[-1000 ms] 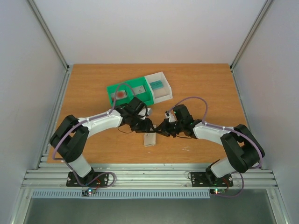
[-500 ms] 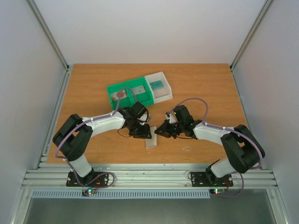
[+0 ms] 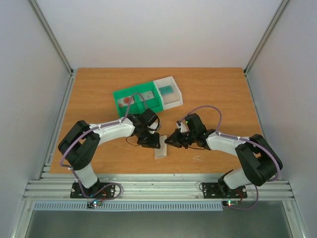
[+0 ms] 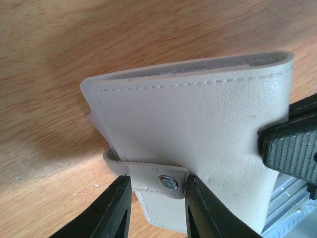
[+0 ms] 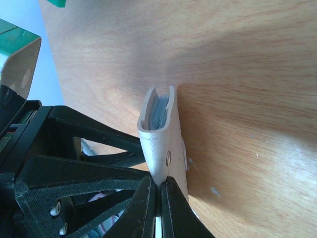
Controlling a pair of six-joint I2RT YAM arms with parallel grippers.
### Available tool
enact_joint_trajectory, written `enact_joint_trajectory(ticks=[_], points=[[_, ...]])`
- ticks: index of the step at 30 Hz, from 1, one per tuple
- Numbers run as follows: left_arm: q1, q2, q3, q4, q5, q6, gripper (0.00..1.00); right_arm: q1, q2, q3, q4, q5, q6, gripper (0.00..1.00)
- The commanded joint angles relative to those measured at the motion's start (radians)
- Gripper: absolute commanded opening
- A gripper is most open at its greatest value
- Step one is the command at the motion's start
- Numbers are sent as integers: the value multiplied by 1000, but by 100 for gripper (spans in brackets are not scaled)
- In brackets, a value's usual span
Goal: Take the credit cards out of the card holder
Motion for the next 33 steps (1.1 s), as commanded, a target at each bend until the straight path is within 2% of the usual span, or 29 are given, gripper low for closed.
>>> enact_joint_trajectory(ticks=[1,13,25,33], points=[[-5,24,37,-57,-51,12,30,1,-24,-14,89,-38,14,1],[-6,28,65,-125,-89,39,1,1,-6,-32,104,-50,-8,1],[-6,14,49,-154,-137,34,0,-1,21,-53,102,-23,-24,1],[-5,16,56,-192,-223,21,0,-3,24,-72,107,3,-32,1]])
